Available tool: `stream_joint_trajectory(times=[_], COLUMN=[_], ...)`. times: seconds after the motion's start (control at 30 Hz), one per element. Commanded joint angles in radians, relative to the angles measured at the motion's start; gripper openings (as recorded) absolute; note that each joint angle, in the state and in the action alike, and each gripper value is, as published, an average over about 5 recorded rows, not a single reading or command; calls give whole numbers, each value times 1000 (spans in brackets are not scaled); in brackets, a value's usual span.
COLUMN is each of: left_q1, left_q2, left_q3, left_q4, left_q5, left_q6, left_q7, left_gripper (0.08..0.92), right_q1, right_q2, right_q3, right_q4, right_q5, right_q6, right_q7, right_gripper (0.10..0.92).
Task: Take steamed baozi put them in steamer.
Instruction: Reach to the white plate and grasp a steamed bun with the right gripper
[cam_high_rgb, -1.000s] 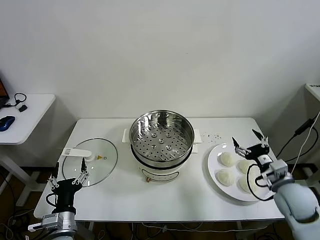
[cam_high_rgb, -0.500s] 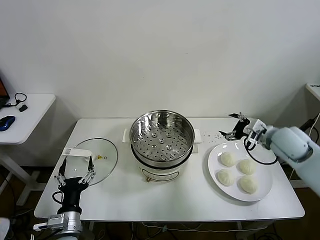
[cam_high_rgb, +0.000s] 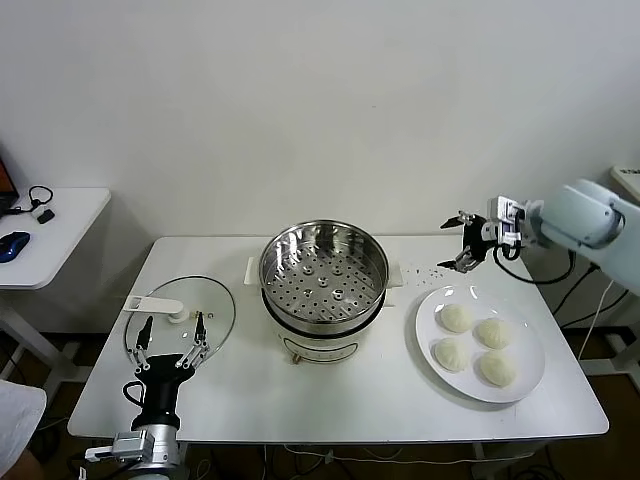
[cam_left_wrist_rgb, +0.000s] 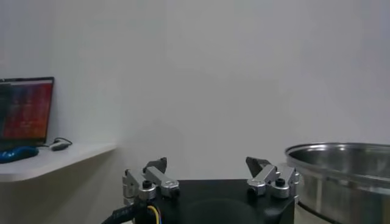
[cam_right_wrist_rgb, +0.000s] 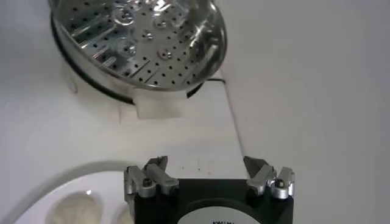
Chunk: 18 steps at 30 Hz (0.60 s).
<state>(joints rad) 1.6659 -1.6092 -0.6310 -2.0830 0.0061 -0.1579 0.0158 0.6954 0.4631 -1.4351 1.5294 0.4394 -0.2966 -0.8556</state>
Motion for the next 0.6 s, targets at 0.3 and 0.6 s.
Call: stream_joint_trajectory(times=[0.3,0.6], left_q1=[1,-11], left_q2=[-3,-15], left_q3=[35,28], left_q4=[9,33], left_q5=[26,32], left_q6=[-22,-25], left_q7=[0,0], left_gripper=[823,823], right_q1=[204,-86], right_q2=[69,105], right_q3=[-498,-263], right_q4=[-149,-243], right_q5=[22,-13], right_q6=[94,97], right_q7=[-139,-124], right_gripper=[823,823])
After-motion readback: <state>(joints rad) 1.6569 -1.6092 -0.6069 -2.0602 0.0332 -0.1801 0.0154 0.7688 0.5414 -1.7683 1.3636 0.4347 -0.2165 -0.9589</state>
